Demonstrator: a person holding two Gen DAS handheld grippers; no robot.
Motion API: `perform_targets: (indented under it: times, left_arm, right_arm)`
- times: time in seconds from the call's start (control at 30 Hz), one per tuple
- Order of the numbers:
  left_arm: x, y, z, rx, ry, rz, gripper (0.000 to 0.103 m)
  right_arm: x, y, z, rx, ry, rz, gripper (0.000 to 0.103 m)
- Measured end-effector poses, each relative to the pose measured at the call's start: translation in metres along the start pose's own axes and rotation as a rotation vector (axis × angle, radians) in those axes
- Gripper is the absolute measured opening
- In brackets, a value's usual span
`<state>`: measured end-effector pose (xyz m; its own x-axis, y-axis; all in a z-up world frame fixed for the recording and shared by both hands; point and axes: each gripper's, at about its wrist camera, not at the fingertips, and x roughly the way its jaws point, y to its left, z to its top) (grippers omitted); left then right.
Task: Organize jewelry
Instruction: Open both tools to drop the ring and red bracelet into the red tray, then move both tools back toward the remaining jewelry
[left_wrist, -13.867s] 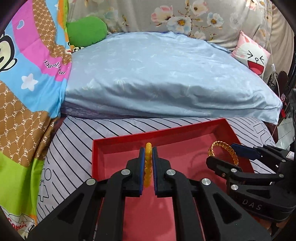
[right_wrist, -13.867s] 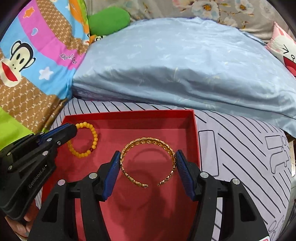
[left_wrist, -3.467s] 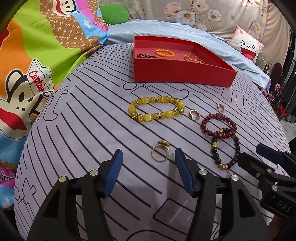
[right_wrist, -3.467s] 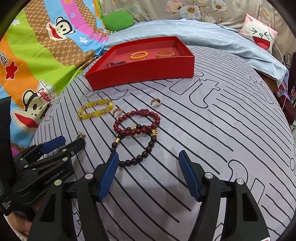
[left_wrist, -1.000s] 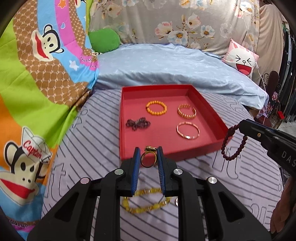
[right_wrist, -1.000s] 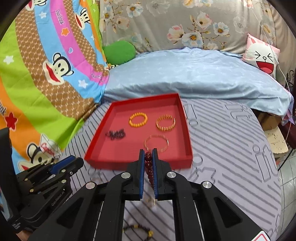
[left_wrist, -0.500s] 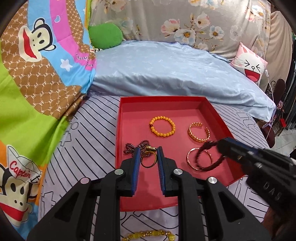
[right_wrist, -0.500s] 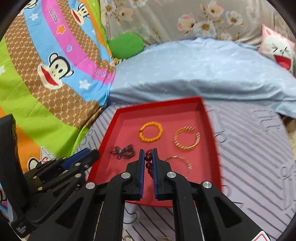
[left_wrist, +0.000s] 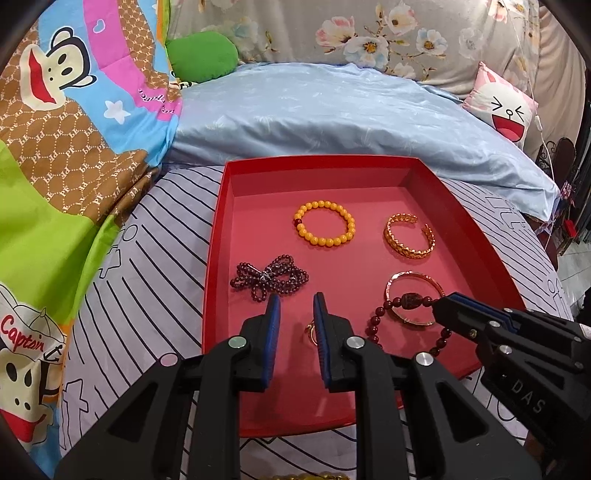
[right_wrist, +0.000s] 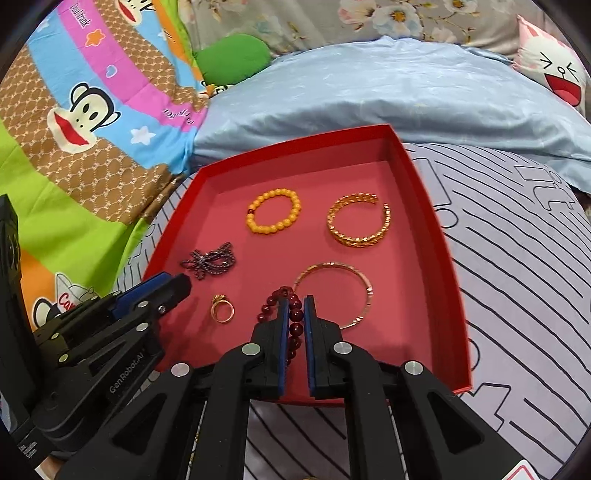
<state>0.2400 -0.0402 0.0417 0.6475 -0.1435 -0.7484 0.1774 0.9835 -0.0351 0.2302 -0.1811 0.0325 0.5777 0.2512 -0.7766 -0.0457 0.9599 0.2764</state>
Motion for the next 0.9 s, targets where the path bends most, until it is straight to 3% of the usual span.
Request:
perform_targets:
  times: [0.1,0.17,0.2,0.6,0.9]
  left_arm:
    - [0.000,0.000,0.000,-0.002,-0.001,0.003,0.027]
    - [-0.002,-0.001,-0.002,-0.002,-0.011,0.017,0.044]
    - [-0.003,-0.002,-0.002,0.002,-0.017,0.020,0.046]
    - [-0.021,-0.005,-0.006,0.010,-0.035,0.016,0.048]
    - [-0.052,0.004,-0.035,-0.004,-0.044,0.025,0.050]
  right_arm:
    - [-0.005,-0.002,-0.001,0.005,-0.016,-0.004,0.017]
    - [-0.009,-0.001,-0.002,0.004,-0.030,-0.009,0.024]
    - [-0.010,-0.001,-0.002,0.002,-0.037,-0.013,0.029]
    - [-0.038,0.009,-0.010,-0.037,-0.086,-0.033,0.031]
    - [-0.068,0.009,-0.048,-0.045,-0.095,-0.078,0.031]
